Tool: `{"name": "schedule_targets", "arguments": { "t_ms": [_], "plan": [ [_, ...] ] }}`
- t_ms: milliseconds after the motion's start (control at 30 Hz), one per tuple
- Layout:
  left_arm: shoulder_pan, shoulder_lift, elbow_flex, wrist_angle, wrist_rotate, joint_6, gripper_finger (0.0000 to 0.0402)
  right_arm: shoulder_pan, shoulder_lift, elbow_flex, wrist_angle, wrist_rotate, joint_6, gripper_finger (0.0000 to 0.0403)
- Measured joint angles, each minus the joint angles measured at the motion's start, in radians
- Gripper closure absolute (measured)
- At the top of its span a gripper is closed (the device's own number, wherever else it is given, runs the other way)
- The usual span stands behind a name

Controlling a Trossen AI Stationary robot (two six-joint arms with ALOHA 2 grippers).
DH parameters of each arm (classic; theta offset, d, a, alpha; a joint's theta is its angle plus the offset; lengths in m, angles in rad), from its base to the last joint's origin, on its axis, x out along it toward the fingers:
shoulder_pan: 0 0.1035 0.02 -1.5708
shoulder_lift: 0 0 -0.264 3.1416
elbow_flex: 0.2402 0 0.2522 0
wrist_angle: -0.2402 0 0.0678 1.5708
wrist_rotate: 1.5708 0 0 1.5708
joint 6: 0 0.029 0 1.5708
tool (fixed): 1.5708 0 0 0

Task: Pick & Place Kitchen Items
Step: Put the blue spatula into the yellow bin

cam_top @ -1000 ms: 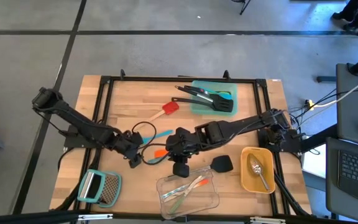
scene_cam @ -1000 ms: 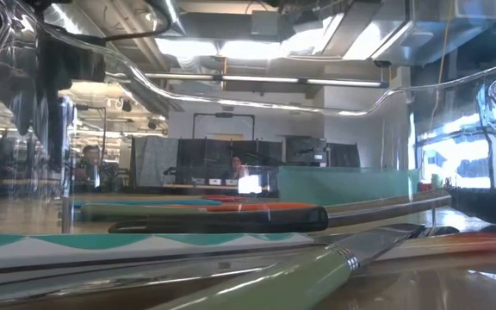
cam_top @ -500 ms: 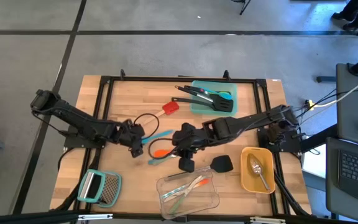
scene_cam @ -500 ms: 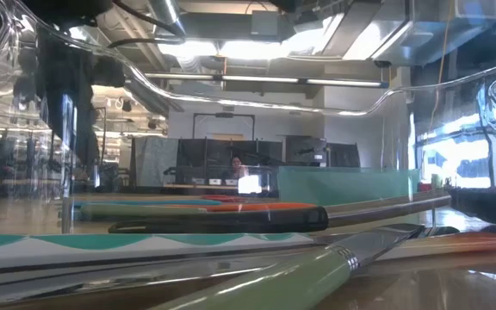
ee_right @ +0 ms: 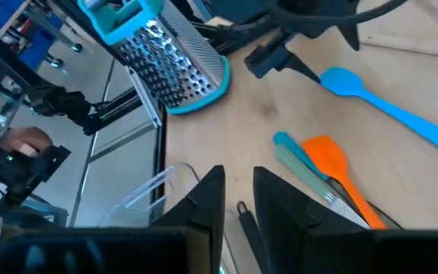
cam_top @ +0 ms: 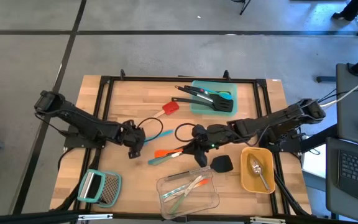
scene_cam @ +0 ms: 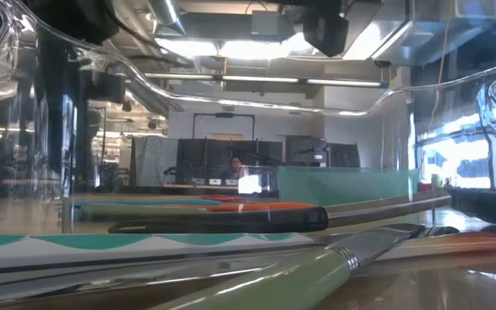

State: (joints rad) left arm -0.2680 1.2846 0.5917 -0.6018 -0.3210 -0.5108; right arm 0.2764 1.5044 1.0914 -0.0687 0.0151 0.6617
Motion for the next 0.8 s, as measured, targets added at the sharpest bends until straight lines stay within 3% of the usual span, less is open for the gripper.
{"name": "schedule_targets", "arguments": {
  "t_ms": [233,500,800],
  "plan": [
    [0.0,0.124,0.003,0.058,0.006,0.064,0.0103,-0.008,-0.005,-0.01,-0.001,-0.001,-0.008,0.033],
    [0.016,0.198,0.01,0.112,0.05,0.03,0.0106,-0.018,-0.005,-0.01,-0.011,-0.027,-0.015,0.033],
    [0.08,0.201,0.009,0.13,0.138,0.017,0.017,-0.019,-0.005,-0.01,0.005,-0.026,-0.015,0.033]
  ]
}}
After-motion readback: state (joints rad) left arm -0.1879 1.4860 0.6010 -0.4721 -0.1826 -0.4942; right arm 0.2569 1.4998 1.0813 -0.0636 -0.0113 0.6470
